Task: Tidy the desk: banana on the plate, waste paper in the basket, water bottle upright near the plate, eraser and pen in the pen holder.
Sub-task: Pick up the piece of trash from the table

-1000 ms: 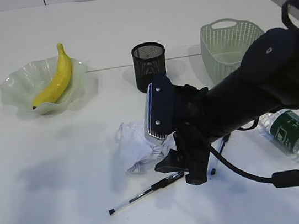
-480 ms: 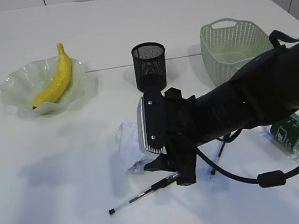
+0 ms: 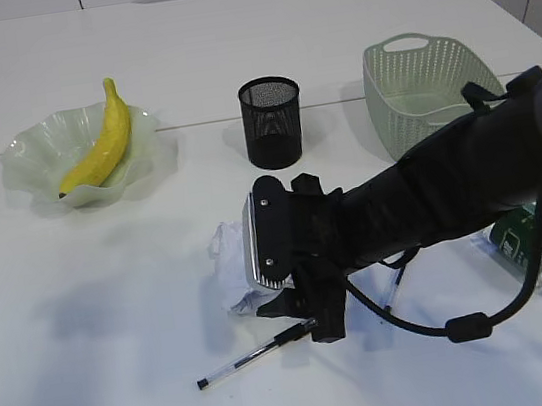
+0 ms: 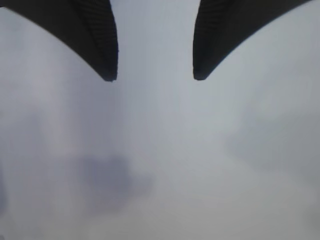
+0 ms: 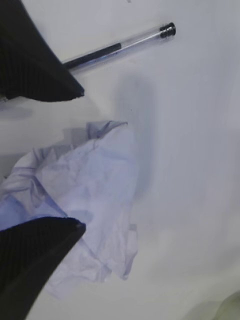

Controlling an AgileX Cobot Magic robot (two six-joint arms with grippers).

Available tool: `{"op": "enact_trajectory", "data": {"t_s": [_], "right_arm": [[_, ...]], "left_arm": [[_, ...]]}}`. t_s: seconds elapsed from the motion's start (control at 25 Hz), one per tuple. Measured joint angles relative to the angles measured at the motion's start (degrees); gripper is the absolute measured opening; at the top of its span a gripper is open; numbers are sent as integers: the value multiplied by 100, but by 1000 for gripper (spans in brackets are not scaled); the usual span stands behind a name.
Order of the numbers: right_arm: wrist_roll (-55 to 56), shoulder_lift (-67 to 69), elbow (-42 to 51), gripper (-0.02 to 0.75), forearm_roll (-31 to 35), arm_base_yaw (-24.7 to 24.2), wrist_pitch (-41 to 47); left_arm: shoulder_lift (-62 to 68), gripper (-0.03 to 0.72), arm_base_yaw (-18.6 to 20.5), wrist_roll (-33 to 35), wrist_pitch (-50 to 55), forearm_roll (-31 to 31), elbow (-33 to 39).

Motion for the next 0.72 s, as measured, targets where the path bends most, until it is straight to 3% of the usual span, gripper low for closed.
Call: {"op": "enact_trajectory", "data": {"t_s": [0.2, 0.28, 0.56, 0.72], "right_arm": [[-22, 116, -81, 528, 43, 0, -12], [-26, 124, -81, 493, 148, 0, -34], [-48, 137, -81, 216, 515, 0, -57], [-48, 137, -81, 124, 524, 0, -57]], "left_arm": [[0, 340, 0, 0, -3, 0, 0], [0, 334, 0, 0, -3, 0, 0], [0, 329, 0, 0, -3, 0, 0], [0, 329, 0, 0, 8, 0, 0]]}}
